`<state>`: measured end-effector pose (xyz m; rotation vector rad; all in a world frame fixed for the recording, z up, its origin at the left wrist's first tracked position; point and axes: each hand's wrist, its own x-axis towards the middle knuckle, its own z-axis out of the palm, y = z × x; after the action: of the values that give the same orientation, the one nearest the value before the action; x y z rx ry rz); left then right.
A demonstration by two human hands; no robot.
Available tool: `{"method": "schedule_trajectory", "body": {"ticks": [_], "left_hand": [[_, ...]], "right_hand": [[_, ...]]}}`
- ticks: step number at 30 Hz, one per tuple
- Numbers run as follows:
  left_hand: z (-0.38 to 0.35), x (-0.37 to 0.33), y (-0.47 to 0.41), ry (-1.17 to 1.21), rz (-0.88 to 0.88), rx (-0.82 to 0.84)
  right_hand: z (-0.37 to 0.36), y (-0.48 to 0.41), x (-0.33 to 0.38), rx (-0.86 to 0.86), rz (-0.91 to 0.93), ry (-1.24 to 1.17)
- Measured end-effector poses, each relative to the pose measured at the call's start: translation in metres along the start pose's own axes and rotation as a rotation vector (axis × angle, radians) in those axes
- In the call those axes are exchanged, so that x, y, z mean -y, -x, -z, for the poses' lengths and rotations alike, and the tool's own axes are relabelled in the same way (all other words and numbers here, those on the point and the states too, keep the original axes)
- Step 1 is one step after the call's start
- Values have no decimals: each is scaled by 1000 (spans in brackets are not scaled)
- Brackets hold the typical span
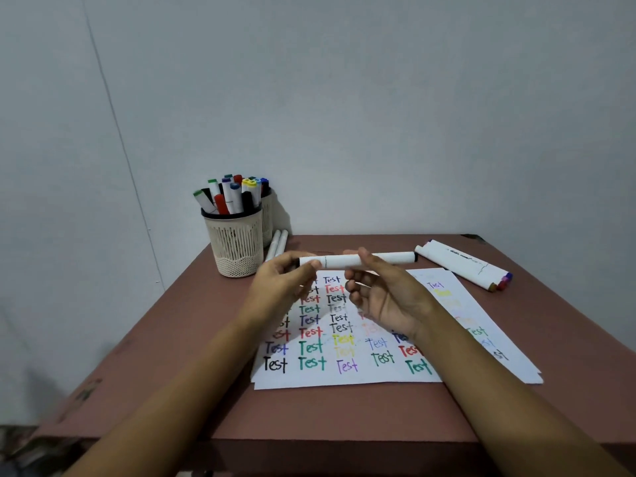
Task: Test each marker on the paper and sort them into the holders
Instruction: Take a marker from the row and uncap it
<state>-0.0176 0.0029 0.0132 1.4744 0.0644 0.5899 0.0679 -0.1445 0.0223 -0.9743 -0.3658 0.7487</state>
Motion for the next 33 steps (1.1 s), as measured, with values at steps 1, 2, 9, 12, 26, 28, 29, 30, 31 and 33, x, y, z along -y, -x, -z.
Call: {"method": "schedule_trajectory", "body": {"ticks": [1,2,9,12,26,28,29,30,31,33], "left_hand": [[2,-2,-1,62,0,-49],[6,-7,-1,122,-5,-109],[38,-68,-24,5,-157,-263],[55,-103,-40,-272,-236,-381],[95,-155,-79,-943,-408,-561],[93,-146,-80,-969,-384,-520],[93,-141,-80,-986,-374,-502],[93,-137,-81,-1014,-364,-489],[94,-133,-82,-1055,-352,-477],[95,-127,-84,-1173,-314,-439]], "right_hand": [[1,0,0,-30,6,-43],[2,-1,2,-57,22,-89],[16,0,-6,-292,407,925],[26,-5,-22,-219,530,1532],[26,-9,-31,-94,483,1643],[26,-9,-31,-97,472,1634],[26,-9,-31,-99,468,1631],[27,-9,-31,-99,465,1632],[26,-9,-31,-97,460,1635],[26,-9,-31,-96,454,1638]]}}
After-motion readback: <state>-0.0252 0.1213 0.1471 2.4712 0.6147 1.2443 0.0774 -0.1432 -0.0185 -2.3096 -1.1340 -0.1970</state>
